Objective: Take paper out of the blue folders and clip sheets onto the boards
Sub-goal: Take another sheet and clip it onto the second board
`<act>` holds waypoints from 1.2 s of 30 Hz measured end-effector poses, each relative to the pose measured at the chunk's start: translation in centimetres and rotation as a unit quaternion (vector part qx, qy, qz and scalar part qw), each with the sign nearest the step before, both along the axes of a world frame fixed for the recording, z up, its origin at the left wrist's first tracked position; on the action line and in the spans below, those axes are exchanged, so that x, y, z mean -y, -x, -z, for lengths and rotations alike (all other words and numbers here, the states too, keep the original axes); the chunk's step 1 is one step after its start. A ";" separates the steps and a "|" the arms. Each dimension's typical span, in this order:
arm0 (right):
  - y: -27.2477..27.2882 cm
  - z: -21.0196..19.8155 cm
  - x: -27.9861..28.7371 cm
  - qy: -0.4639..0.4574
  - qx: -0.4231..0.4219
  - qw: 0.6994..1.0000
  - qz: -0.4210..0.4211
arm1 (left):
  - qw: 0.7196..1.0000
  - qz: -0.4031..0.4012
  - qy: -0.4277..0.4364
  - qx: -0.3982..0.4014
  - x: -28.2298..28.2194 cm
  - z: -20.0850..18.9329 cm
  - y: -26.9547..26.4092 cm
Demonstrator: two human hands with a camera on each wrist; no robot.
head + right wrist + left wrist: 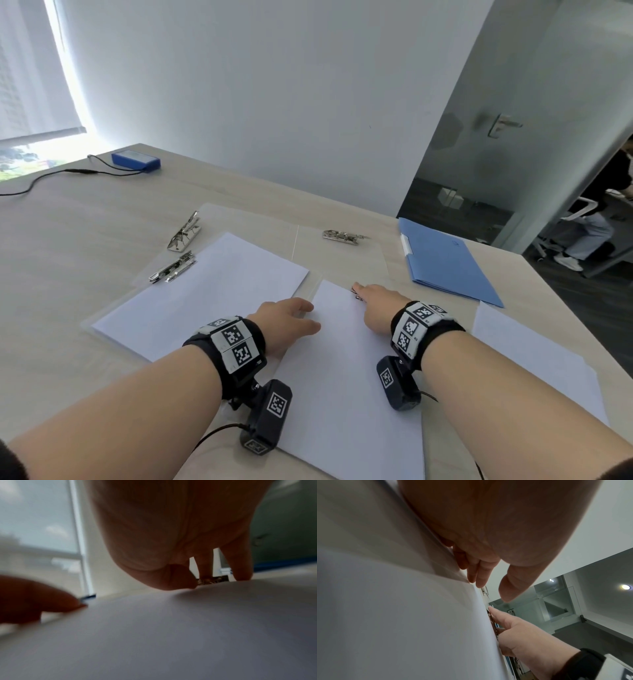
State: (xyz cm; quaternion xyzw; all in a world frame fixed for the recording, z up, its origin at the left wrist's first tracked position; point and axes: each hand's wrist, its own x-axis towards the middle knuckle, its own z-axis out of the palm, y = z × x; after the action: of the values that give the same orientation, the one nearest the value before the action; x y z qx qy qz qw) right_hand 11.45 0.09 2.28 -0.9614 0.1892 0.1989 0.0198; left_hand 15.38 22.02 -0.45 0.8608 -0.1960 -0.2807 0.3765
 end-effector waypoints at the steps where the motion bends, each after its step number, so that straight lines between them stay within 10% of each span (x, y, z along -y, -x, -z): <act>1: 0.4 0.0 0.3 -0.028 0.010 1.000 0.006 | 1.000 0.001 0.000 0.001 0.0 0.0 0.0; 9: 8.2 -0.2 2.1 -0.223 0.269 0.924 0.154 | 0.999 -0.008 0.044 -0.012 0.2 0.1 -0.3; 19: 13.5 -0.4 1.3 -0.422 0.342 0.769 0.338 | 0.997 -0.026 0.064 -0.018 0.6 0.5 -0.3; 25: 15.1 -0.8 1.4 -0.550 0.394 0.575 0.459 | 0.998 -0.023 0.064 0.002 0.6 0.5 -0.2; 30: 17.8 -0.4 0.8 -0.542 0.293 0.692 0.377 | 0.996 -0.039 0.076 0.003 0.8 0.3 0.1; 36: 20.1 0.0 -1.5 -0.566 0.233 0.732 0.297 | 0.993 -0.072 0.096 0.016 0.6 -0.3 0.8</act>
State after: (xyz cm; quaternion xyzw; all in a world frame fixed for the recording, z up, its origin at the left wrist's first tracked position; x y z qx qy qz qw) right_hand -8.70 1.61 2.31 -0.6831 0.3073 0.0226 0.6621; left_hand 14.58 21.43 -0.15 0.8369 -0.1655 -0.2191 0.4735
